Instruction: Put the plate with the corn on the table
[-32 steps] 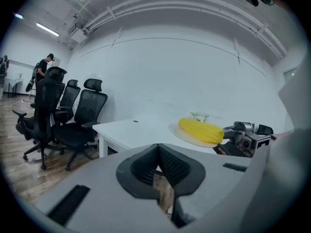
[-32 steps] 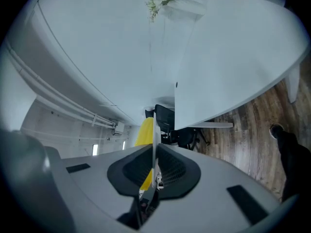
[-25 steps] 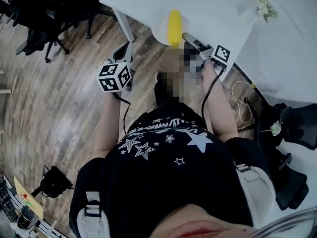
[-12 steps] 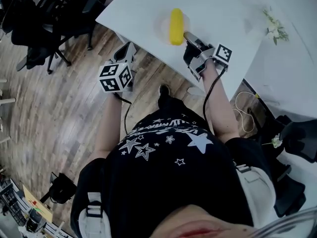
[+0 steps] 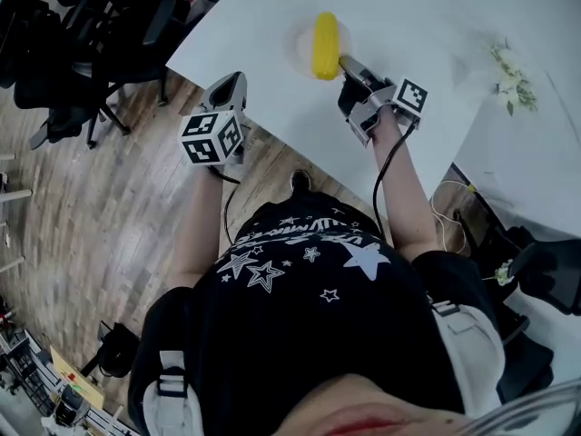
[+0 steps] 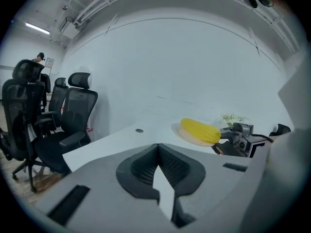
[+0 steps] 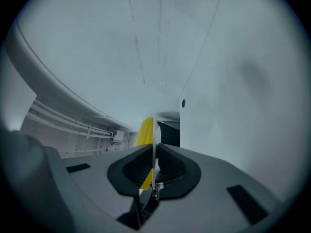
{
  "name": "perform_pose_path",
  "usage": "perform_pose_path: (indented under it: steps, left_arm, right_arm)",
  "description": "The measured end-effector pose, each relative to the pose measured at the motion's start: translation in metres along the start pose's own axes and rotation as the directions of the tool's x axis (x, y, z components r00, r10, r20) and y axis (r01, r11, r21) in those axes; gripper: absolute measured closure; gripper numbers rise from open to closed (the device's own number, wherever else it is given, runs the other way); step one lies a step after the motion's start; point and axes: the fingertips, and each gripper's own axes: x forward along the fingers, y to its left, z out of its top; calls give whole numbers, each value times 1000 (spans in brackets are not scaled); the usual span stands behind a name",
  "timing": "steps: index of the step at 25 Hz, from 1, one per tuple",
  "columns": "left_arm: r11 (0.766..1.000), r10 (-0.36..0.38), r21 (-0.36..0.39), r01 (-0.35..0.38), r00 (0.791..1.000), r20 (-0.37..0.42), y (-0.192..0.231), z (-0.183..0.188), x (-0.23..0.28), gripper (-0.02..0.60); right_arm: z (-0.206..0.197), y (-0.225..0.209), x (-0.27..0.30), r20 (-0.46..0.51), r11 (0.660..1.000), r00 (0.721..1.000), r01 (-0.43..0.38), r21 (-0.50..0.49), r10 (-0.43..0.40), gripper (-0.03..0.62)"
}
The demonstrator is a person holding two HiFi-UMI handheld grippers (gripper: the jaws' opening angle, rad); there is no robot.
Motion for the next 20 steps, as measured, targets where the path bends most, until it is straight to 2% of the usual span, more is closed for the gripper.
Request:
perform_pose_path:
  steps: [4, 11, 20]
  left_arm:
    - [1000, 1, 2, -1, 1000, -2, 9, 9, 22, 575]
    - [1000, -12, 17, 13, 999, -32, 20, 18, 46, 575]
    - [989, -132, 54, 135, 989, -66, 53, 43, 116, 575]
  right_arm:
    - [17, -5, 19, -5, 1000, 1000, 12, -20, -12, 566]
    - [34, -10, 39, 21, 1000, 1000, 14, 9, -14, 565]
    - [59, -20, 77, 132, 999, 990, 44, 3, -44, 565]
